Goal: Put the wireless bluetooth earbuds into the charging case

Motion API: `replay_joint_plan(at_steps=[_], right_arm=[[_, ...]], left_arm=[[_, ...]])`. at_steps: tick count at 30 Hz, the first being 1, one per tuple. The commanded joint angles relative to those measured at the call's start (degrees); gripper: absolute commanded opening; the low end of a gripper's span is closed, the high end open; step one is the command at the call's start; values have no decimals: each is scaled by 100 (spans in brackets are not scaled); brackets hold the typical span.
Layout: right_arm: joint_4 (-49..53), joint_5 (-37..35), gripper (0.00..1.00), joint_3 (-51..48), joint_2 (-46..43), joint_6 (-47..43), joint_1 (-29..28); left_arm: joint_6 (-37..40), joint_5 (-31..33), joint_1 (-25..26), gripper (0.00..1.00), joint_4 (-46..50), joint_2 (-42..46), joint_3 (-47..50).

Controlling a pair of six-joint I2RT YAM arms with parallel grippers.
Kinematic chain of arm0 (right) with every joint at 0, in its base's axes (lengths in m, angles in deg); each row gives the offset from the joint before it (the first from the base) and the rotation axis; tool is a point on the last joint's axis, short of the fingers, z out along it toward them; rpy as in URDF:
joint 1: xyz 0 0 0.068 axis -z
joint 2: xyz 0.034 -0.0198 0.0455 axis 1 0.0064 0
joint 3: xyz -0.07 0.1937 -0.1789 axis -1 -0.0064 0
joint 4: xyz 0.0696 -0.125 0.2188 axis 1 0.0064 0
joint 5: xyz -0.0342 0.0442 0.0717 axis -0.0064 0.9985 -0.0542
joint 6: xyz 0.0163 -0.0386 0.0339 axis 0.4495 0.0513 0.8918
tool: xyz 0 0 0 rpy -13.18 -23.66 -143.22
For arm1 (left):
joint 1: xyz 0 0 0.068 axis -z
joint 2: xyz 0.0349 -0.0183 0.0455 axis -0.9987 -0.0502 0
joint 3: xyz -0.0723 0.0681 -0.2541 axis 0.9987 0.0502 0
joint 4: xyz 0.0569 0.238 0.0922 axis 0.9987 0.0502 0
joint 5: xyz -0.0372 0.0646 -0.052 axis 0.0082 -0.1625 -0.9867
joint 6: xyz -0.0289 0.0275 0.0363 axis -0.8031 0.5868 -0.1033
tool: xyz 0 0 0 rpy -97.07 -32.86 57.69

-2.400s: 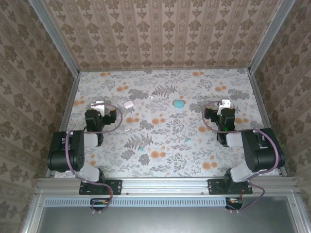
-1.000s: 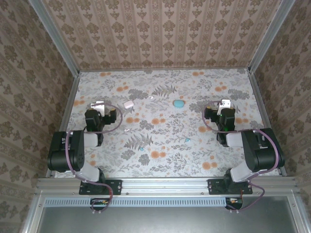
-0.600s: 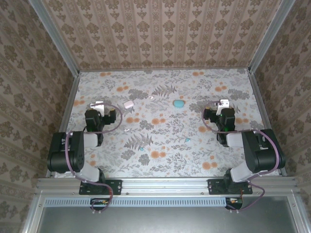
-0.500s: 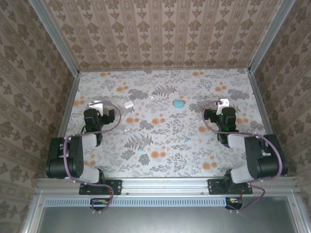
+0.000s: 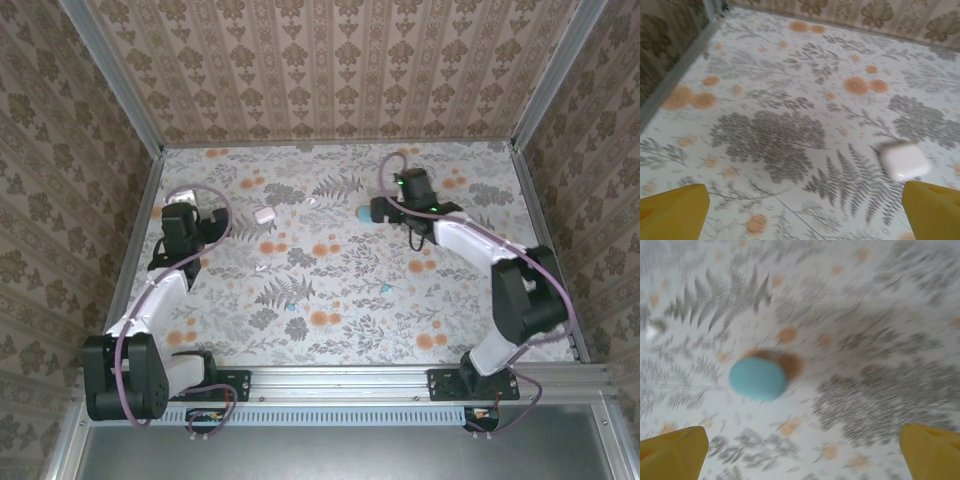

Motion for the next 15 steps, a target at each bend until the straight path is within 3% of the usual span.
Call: replay_joint_plan(at_steps=[1,10,15], right_arm=[[1561,-538,99,1039,662,417,-430],[2832,-1211,100,2594,1977,871,-693],[3015,-1117,100,2980,2367,1027,-693]], left_arm=[[-464,-417,319,100,1333,45,-300],[-431,-495,1418,100,2007,174,-411],[-551,-491,1580,100,1888,254,-241]])
